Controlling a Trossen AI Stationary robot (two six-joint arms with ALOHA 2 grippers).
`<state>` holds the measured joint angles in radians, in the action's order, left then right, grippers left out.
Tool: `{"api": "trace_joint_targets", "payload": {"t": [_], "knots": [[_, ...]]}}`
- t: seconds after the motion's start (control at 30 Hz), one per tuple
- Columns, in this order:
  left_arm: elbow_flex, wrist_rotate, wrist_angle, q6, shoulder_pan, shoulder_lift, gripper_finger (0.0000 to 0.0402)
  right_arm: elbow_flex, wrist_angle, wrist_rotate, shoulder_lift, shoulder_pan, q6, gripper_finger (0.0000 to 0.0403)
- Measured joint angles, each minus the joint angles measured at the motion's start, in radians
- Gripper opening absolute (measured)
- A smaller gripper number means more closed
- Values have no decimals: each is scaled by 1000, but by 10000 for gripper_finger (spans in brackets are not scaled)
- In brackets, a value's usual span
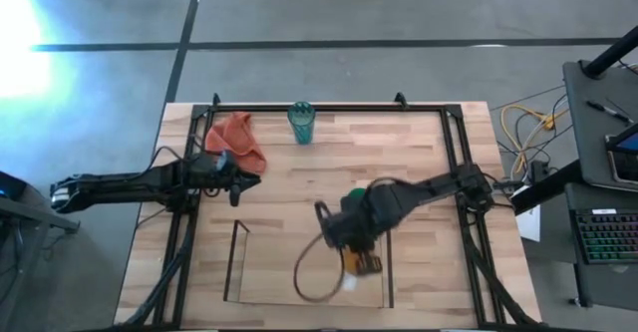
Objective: Stack small to large cups/mugs on shelf
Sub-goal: Put the yellow mug on the shelf
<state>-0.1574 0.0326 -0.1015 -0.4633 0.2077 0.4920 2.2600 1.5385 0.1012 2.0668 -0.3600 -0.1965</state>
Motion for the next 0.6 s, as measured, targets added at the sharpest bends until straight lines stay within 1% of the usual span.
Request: {"api": "trace_joint_targets", "payload": {"t": [0.17,0.23,0.37,0.6], "knots": [[-7,0,16,-2,0,43,60,-27,-16,7,48,-57,54,12],[-14,1,17,-3,-1,49,60,-33,-34,6,76,-58,76,12],[-44,1,18,-4,-1,53,60,-34,-60,-44,111,-51,129,12],[-95,2,20,-4,-1,47,60,-46,-100,-31,125,-33,166,12]]}}
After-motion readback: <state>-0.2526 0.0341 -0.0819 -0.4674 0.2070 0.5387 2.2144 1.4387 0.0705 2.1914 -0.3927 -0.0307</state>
